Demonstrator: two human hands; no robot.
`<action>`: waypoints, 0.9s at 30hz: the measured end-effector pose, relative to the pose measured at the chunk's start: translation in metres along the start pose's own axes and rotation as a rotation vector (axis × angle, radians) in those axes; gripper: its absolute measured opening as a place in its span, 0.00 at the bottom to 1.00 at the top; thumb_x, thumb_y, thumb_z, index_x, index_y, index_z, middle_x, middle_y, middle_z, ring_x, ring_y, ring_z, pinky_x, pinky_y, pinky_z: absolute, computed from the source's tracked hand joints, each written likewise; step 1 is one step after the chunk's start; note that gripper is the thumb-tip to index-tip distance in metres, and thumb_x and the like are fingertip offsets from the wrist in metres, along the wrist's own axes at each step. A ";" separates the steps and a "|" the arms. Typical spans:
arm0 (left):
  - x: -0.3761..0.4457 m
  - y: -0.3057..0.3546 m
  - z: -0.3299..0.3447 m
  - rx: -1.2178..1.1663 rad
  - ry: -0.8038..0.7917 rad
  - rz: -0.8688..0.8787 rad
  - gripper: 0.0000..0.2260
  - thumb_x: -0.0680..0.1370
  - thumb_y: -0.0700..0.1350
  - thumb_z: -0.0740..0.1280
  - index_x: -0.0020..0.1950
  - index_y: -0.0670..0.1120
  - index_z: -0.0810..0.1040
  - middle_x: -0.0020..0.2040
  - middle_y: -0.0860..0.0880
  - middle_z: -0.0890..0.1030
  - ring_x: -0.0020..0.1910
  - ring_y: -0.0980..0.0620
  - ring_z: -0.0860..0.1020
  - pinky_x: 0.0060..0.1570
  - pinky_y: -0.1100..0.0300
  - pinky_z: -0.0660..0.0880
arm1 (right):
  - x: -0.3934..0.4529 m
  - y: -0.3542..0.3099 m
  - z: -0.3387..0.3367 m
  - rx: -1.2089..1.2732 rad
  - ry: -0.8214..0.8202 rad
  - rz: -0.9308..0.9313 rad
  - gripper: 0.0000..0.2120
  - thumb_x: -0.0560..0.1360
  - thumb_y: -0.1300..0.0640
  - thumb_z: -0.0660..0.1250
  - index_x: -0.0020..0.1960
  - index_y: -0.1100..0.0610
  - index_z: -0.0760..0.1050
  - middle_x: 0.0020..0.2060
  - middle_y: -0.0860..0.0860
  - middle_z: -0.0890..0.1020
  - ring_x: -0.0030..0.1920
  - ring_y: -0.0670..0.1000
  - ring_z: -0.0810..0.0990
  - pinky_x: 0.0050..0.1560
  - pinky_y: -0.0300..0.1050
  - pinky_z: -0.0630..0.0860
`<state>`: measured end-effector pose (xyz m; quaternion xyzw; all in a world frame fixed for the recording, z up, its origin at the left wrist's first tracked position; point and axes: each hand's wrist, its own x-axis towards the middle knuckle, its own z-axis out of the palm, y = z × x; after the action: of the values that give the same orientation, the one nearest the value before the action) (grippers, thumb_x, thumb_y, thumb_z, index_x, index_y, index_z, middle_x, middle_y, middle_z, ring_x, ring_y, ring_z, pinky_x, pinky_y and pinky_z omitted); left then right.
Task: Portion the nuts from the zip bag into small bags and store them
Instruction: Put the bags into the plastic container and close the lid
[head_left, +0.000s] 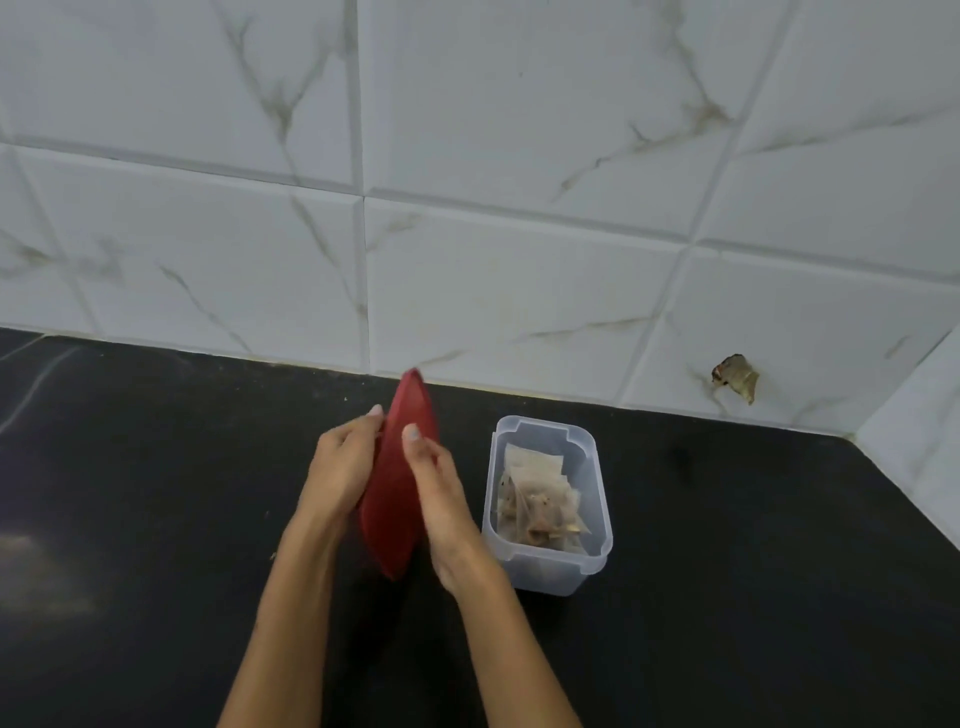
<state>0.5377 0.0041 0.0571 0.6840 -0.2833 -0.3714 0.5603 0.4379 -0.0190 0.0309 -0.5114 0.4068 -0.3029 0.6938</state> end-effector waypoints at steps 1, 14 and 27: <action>-0.008 0.009 0.009 -0.017 -0.049 0.056 0.17 0.82 0.52 0.59 0.43 0.44 0.82 0.38 0.46 0.84 0.39 0.48 0.82 0.38 0.59 0.76 | 0.000 -0.008 -0.004 0.073 -0.024 -0.025 0.43 0.60 0.25 0.67 0.67 0.49 0.69 0.61 0.50 0.78 0.59 0.49 0.77 0.64 0.50 0.72; -0.024 -0.006 0.087 0.194 -0.090 0.234 0.16 0.77 0.44 0.68 0.64 0.43 0.77 0.54 0.48 0.81 0.51 0.52 0.79 0.55 0.56 0.76 | -0.029 -0.033 -0.126 -0.217 0.779 -0.252 0.12 0.78 0.50 0.63 0.59 0.51 0.67 0.48 0.49 0.78 0.48 0.50 0.79 0.54 0.51 0.76; -0.028 -0.022 0.103 0.411 -0.005 0.260 0.14 0.78 0.45 0.66 0.63 0.44 0.78 0.57 0.48 0.78 0.58 0.51 0.76 0.56 0.61 0.71 | -0.010 -0.026 -0.154 -0.665 0.706 0.027 0.16 0.81 0.55 0.59 0.64 0.60 0.75 0.58 0.58 0.79 0.59 0.58 0.76 0.56 0.45 0.70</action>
<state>0.4367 -0.0262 0.0312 0.7405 -0.4400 -0.2321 0.4519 0.2982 -0.0896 0.0358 -0.5660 0.6988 -0.3024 0.3160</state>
